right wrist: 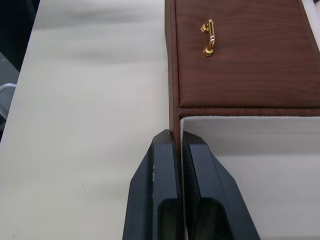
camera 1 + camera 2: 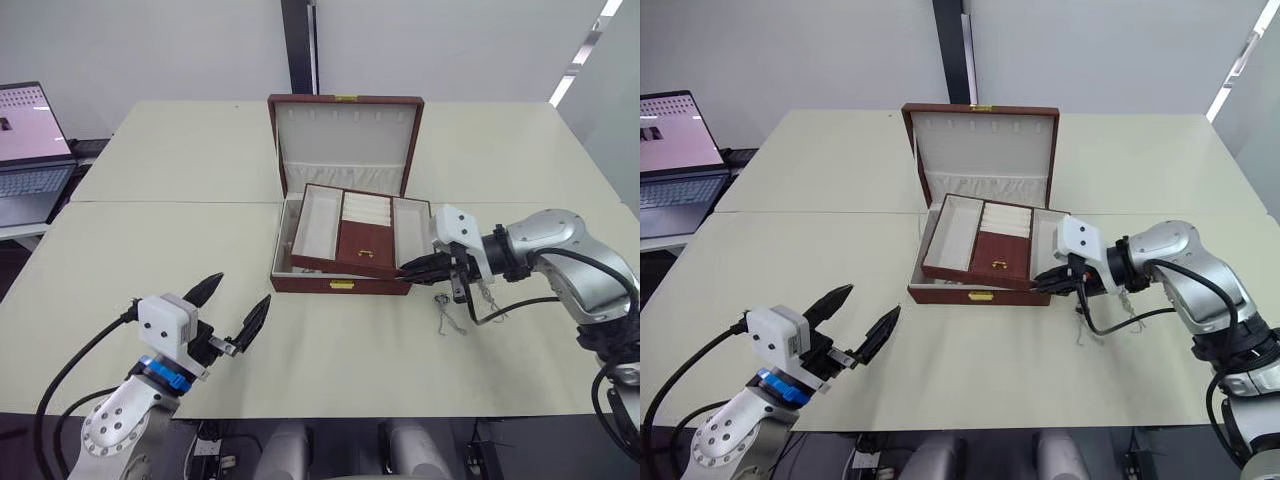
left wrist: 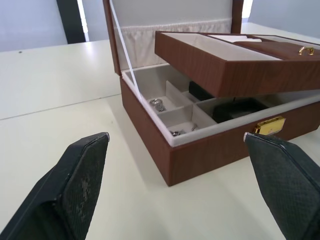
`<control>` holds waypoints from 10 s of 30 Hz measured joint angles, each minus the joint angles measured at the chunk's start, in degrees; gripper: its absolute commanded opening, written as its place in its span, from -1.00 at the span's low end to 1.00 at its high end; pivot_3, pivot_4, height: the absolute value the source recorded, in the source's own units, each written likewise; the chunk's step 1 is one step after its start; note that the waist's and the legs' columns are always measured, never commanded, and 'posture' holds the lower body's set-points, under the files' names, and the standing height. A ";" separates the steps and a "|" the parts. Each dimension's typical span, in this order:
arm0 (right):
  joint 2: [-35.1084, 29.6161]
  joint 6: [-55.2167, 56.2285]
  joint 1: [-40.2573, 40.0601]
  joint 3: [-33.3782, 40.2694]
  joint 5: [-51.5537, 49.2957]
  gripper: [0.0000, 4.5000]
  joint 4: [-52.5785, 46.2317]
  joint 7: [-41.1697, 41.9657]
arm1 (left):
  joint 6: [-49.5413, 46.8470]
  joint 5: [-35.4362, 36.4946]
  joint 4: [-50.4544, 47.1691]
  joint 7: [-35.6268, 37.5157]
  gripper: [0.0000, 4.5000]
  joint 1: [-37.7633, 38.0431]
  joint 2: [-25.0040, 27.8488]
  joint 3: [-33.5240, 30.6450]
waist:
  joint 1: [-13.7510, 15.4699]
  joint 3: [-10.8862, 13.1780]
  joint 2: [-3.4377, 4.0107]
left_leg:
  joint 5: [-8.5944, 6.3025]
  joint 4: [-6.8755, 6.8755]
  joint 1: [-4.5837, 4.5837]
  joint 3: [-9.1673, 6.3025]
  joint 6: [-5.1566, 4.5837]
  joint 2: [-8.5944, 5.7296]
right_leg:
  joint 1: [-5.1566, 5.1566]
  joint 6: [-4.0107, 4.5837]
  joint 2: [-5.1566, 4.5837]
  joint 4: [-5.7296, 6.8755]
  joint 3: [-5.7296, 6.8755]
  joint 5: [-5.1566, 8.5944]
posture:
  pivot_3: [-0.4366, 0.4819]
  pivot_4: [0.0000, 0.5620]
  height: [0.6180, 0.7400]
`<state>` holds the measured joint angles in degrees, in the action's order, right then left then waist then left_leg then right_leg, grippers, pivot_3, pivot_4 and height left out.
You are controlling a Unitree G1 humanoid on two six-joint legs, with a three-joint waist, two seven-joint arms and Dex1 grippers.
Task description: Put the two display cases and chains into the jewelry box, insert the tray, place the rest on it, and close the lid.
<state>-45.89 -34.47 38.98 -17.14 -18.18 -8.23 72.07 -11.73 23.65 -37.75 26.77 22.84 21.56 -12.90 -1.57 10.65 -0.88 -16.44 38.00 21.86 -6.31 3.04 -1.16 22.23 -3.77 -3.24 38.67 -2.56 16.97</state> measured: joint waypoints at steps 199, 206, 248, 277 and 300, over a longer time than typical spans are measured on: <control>13.64 10.96 -39.35 31.51 -6.14 -1.00 -3.04 -34.91 | 3.70 0.60 18.04 30.32 1.00 -23.76 12.39 15.39 | -0.34 -0.22 0.01 | 0.00 -0.04 -0.20 0.09 -0.01 0.03 | -0.10 0.04 0.07 0.19 -0.12 0.01 | -0.05 -0.47 1.00; 10.90 3.61 -32.02 31.30 -13.40 -1.00 -8.23 -32.30 | 4.56 0.34 18.08 27.03 1.00 -20.55 11.88 12.88 | -0.31 -0.21 0.00 | 0.00 -0.03 -0.18 0.08 -0.01 0.02 | -0.09 0.04 0.06 0.17 -0.11 0.01 | -0.05 -0.47 1.00; 39.16 13.00 13.27 4.35 3.60 -1.00 29.86 -27.42 | 4.10 -3.16 3.54 -4.15 1.00 -0.62 -3.74 1.66 | -0.43 -0.21 0.03 | 0.00 -0.05 -0.12 0.02 0.00 0.02 | 0.10 0.05 0.05 0.20 -0.07 0.01 | -0.05 -0.47 1.00; 42.86 16.76 9.97 2.10 11.79 -1.00 34.93 -28.49 | 2.54 -3.37 2.05 -5.26 1.00 -1.43 -3.89 2.44 | -0.49 -0.19 0.05 | 0.00 -0.07 -0.12 0.01 0.01 0.02 | 0.12 0.05 0.06 0.21 -0.05 0.01 | -0.05 -0.47 1.00; 42.75 13.78 9.64 6.67 7.03 1.00 28.29 -27.54 | 1.57 -3.00 4.59 -2.30 1.00 -4.52 -1.96 2.36 | -0.52 -0.18 0.06 | 0.00 -0.08 -0.11 -0.03 0.01 0.01 | 0.11 0.05 0.06 0.20 -0.03 0.01 | -0.05 -0.47 1.00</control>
<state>-3.14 -20.69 48.62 -10.46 -11.16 20.07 44.54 -10.16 20.65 -33.16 24.47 18.31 19.60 -10.53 -2.09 10.47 -0.81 -16.44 37.92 21.75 -6.34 3.04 -1.14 22.34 -3.72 -3.17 38.87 -2.59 16.98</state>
